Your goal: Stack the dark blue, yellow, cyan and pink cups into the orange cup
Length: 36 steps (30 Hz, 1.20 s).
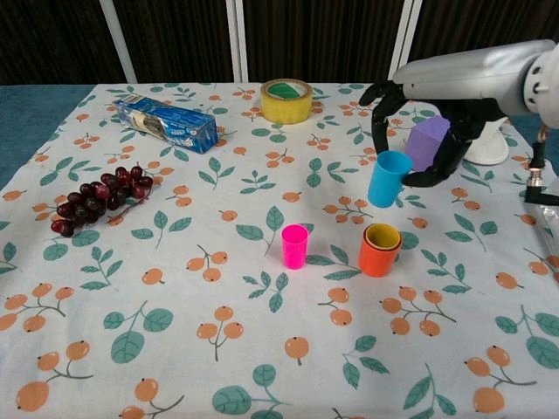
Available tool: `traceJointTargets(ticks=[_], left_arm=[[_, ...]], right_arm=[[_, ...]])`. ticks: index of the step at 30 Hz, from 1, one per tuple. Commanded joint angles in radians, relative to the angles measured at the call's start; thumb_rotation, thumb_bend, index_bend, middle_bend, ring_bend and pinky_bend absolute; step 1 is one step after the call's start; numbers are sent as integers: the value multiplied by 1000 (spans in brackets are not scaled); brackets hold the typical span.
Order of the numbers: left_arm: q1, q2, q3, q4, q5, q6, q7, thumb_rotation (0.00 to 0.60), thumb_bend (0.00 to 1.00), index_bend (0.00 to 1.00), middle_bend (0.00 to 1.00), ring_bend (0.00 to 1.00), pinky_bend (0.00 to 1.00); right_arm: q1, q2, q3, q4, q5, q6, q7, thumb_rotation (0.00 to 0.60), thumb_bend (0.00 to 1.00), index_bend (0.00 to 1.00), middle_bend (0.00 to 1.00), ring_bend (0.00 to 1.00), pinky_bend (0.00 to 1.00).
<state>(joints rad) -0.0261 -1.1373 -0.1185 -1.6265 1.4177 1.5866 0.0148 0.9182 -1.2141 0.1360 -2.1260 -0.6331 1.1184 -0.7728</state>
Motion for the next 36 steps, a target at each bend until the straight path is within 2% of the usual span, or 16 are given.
traceJointTargets(ticks=[1, 10, 17, 34, 36], left_arm=[[0, -1, 1, 0, 2, 1, 2, 600, 798, 155, 25, 0, 0], [0, -4, 2, 1, 2, 0, 8, 600, 798, 155, 25, 0, 0], [1, -4, 1, 1, 2, 3, 8, 600, 798, 155, 25, 0, 0], [0, 0, -1, 3, -1, 0, 2, 600, 797, 155, 25, 0, 0], [0, 0, -1, 4, -1, -1, 2, 600, 798, 155, 25, 0, 0]], right_arm=[[-27, 11, -24, -8, -34, 6, 34, 600, 400, 492, 0, 0, 14], [-70, -7, -73, 32, -125, -26, 106, 600, 400, 492, 0, 0, 15], [-80, -56, -100, 74, -184, -11, 89, 600, 400, 492, 0, 0, 15], [-73, -125, -91, 153, -149, -17, 82, 600, 400, 492, 0, 0, 16], [-74, -127, -92, 156, -148, -20, 84, 600, 400, 464, 0, 0, 15]])
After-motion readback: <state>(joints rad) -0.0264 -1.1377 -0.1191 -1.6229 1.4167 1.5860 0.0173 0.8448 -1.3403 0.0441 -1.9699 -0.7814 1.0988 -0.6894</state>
